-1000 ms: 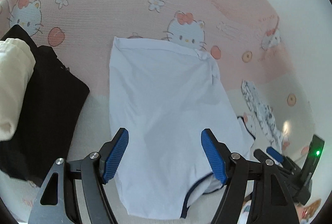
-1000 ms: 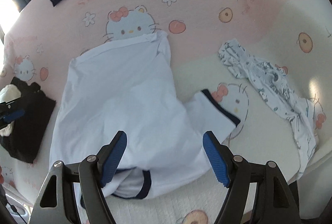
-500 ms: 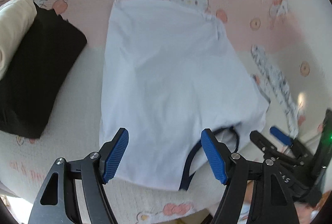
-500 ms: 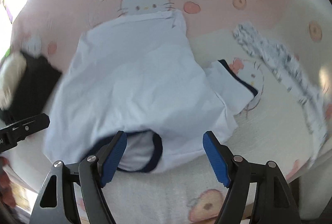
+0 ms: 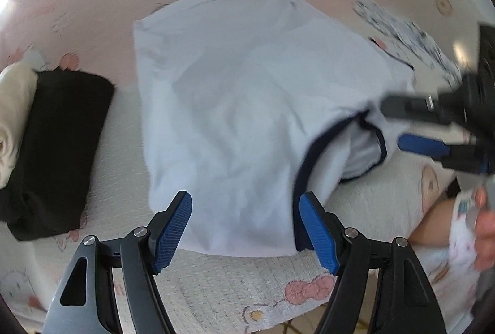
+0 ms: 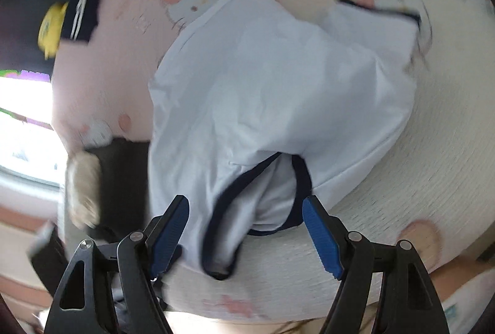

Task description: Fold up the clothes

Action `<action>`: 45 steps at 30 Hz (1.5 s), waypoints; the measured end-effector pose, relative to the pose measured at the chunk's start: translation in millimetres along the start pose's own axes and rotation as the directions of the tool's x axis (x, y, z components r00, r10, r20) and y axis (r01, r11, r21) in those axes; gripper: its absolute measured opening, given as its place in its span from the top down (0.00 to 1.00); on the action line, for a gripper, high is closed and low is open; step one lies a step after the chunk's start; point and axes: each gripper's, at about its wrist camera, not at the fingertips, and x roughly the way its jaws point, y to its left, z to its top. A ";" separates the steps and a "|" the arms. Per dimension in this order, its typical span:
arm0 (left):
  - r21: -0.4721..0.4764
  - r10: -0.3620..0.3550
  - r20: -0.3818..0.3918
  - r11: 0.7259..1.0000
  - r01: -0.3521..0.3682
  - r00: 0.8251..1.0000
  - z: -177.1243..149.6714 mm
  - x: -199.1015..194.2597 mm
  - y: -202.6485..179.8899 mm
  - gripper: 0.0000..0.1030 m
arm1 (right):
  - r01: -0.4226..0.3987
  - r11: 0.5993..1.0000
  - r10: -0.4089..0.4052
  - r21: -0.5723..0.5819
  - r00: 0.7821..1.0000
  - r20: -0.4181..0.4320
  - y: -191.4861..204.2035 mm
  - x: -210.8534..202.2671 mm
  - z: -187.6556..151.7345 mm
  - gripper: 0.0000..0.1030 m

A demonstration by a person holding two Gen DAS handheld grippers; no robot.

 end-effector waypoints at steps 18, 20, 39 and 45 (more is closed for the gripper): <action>0.083 -0.026 -0.014 0.996 0.027 1.000 -2.4 48.3 -9.7 0.31 | -0.116 0.972 0.129 0.204 0.990 -0.052 -11.3 34.0 10.6 0.27; 0.084 -0.030 -0.004 0.996 0.030 1.000 0.0 48.2 -8.9 0.31 | -0.110 0.964 0.129 0.241 0.989 -0.066 -16.3 45.1 11.6 0.27; 0.010 -0.090 0.039 0.996 0.090 0.995 28.5 36.7 16.5 0.61 | -0.166 0.939 0.156 0.301 0.986 0.058 -28.4 59.8 27.4 0.39; 0.046 -0.044 0.072 0.998 0.040 0.996 34.8 33.7 11.9 0.67 | 0.027 0.979 -0.045 0.203 0.995 0.085 -13.5 60.6 29.1 0.83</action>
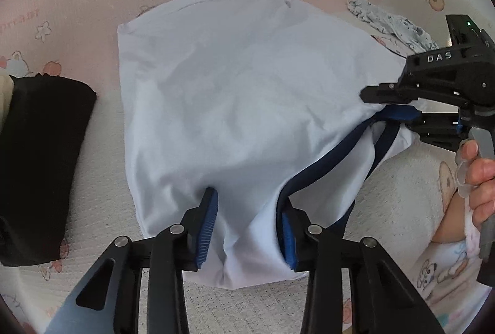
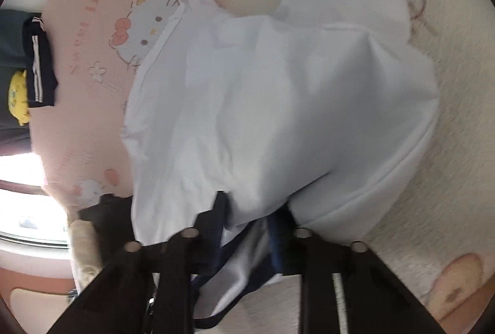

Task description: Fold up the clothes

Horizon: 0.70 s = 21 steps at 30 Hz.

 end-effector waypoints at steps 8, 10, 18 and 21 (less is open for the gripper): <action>-0.012 0.058 0.018 0.998 -0.058 0.998 -20.4 -8.4 -3.3 0.67 | 0.085 0.994 -0.095 0.074 0.985 0.147 -11.7 -32.4 -12.4 0.92; 0.002 0.074 0.024 0.997 -0.074 0.997 -23.7 -12.5 -6.4 0.67 | 0.103 0.992 -0.114 0.075 0.982 0.148 -13.3 -35.9 -14.3 0.92; 0.100 0.060 0.023 0.993 -0.062 0.998 -39.7 -14.4 -24.7 0.67 | 0.252 0.966 -0.234 -0.061 0.948 0.215 -4.5 -48.8 -22.9 0.92; 0.142 0.055 0.020 0.988 -0.057 0.998 -46.5 -13.4 -32.4 0.67 | 0.291 0.952 -0.263 -0.096 0.937 0.232 2.9 -48.4 -17.5 0.92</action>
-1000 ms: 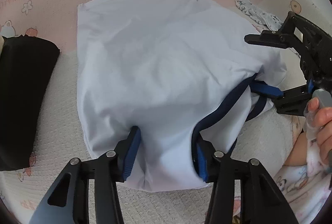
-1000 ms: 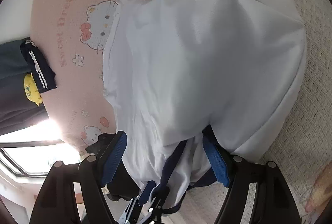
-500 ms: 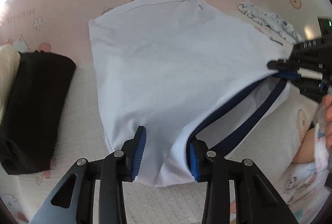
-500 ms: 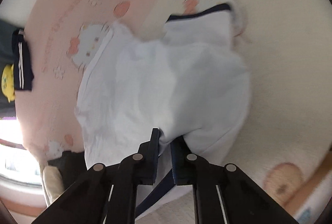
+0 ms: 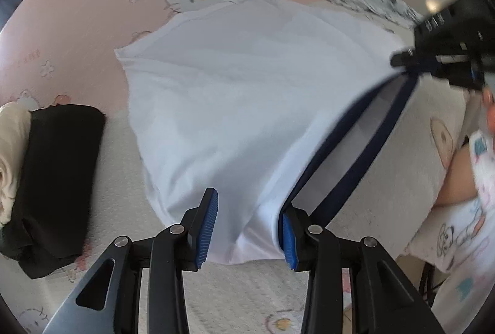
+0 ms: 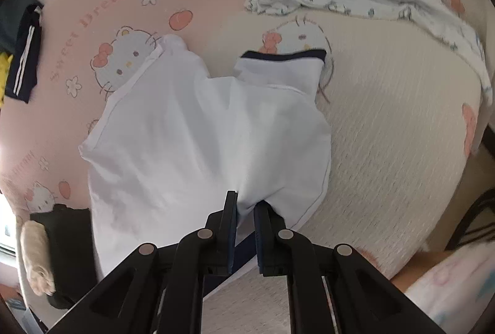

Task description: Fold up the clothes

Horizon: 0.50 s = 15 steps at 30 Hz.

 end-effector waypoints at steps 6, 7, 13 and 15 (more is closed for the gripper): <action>0.012 -0.034 -0.013 0.999 0.034 0.999 -1.0 4.3 -8.0 0.67 | 0.091 0.995 -0.091 -0.031 0.996 0.001 -19.0 -9.1 -0.9 0.92; 0.015 -0.039 -0.011 0.999 0.039 0.999 -0.4 4.0 -9.1 0.67 | 0.097 0.995 -0.097 -0.022 0.995 -0.002 -24.4 -10.6 -0.9 0.92; -0.007 -0.116 -0.010 0.993 0.116 0.993 0.7 6.2 -6.6 0.67 | 0.085 0.996 -0.086 -0.008 0.994 -0.067 -31.7 1.9 -3.2 0.91; -0.058 -0.167 -0.001 0.984 0.167 0.986 1.9 4.6 2.3 0.67 | 0.076 0.997 -0.078 -0.029 0.994 -0.074 -27.9 1.2 -3.9 0.79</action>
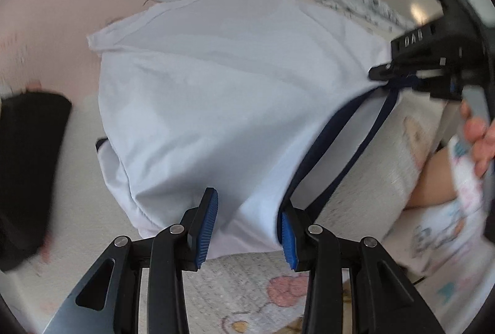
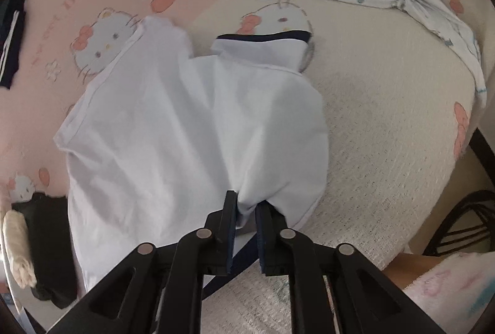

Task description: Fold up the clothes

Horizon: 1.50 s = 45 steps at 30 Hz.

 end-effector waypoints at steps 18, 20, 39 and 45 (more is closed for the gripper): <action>-0.187 0.077 0.150 0.981 -0.048 0.986 8.4 -50.6 57.3 0.33 | -0.038 0.953 0.054 -0.300 0.998 0.045 65.8 -56.5 -45.3 0.31; -0.191 0.079 0.137 0.980 -0.052 0.987 9.6 -46.4 59.0 0.33 | -0.046 0.951 0.060 -0.305 0.998 0.035 67.1 -55.2 -47.1 0.31; -0.328 0.090 0.032 0.942 -0.075 0.995 11.9 -18.2 129.1 0.33 | -0.118 0.821 0.094 -0.558 0.993 -0.072 147.0 -15.8 -80.3 0.31; -0.382 -0.004 0.052 0.924 0.023 0.999 15.7 -0.4 144.3 0.33 | -0.161 0.812 0.107 -0.561 0.986 -0.129 165.5 -2.2 -74.9 0.31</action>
